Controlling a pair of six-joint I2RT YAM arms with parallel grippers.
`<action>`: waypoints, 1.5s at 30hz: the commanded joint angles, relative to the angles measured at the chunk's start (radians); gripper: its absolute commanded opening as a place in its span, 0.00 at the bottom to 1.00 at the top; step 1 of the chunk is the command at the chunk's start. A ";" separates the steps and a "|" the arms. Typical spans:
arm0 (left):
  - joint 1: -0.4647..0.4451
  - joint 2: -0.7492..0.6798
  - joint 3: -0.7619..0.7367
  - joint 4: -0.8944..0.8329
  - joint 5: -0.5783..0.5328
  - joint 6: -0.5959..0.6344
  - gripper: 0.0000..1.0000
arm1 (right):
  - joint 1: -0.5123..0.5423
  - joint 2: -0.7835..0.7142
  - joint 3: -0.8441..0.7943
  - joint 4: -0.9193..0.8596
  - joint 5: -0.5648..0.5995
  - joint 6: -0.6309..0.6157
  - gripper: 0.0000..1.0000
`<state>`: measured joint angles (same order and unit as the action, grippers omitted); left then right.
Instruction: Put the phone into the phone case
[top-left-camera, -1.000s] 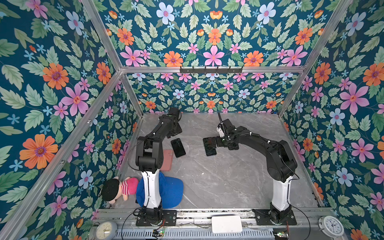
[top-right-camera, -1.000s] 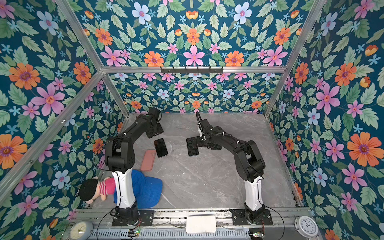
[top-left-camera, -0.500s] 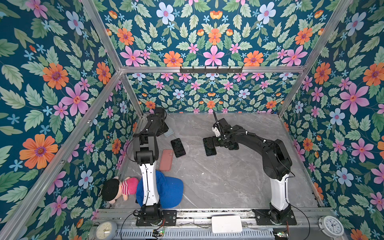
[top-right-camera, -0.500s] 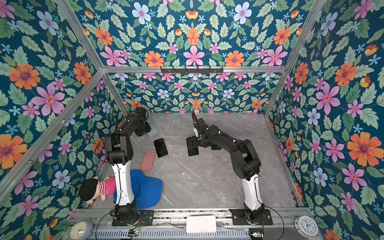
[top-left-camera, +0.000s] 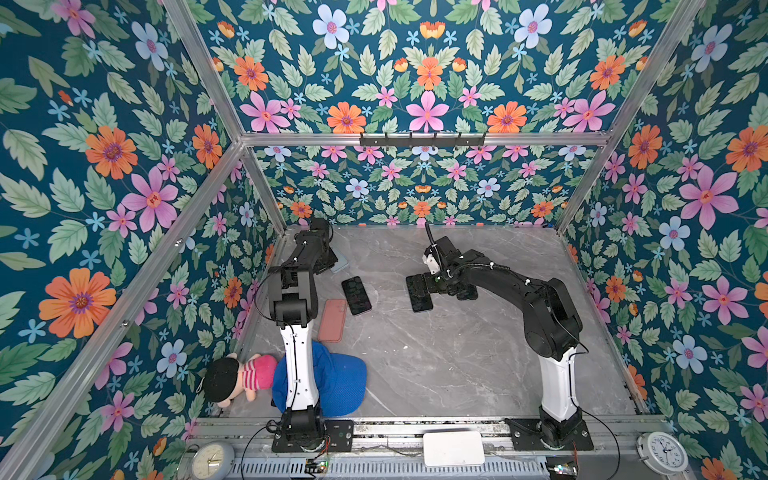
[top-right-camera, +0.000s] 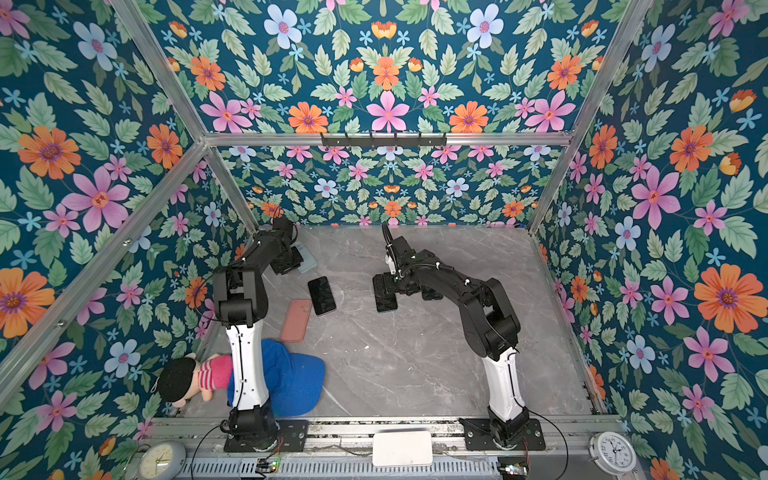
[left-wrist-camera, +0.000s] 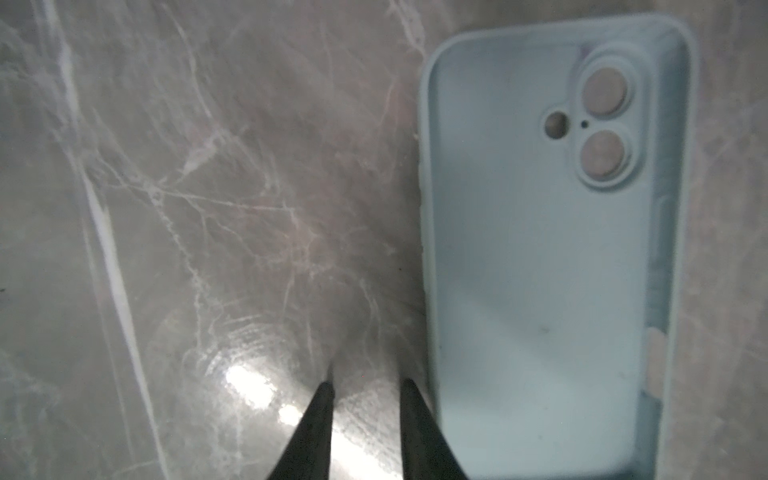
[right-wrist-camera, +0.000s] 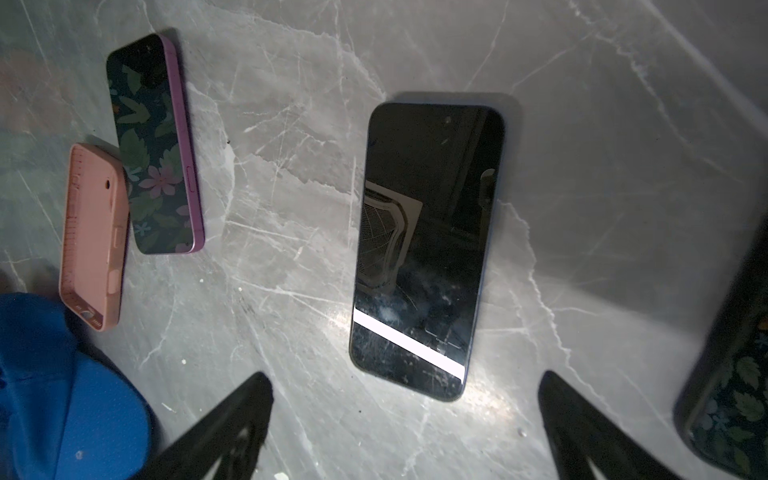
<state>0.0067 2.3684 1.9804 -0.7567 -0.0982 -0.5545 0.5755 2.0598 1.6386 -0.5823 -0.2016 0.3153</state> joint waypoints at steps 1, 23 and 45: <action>-0.001 -0.053 -0.031 0.019 0.014 -0.018 0.31 | 0.001 -0.004 0.000 -0.008 -0.001 0.005 0.99; -0.001 0.052 0.061 0.001 0.025 -0.033 0.21 | 0.004 -0.018 -0.023 -0.001 0.003 0.007 0.99; -0.081 -0.158 -0.095 0.021 0.046 -0.025 0.00 | 0.004 -0.073 -0.067 -0.012 0.045 0.012 0.99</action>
<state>-0.0563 2.2578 1.9179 -0.7303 -0.0486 -0.5777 0.5789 2.0071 1.5845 -0.5823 -0.1783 0.3218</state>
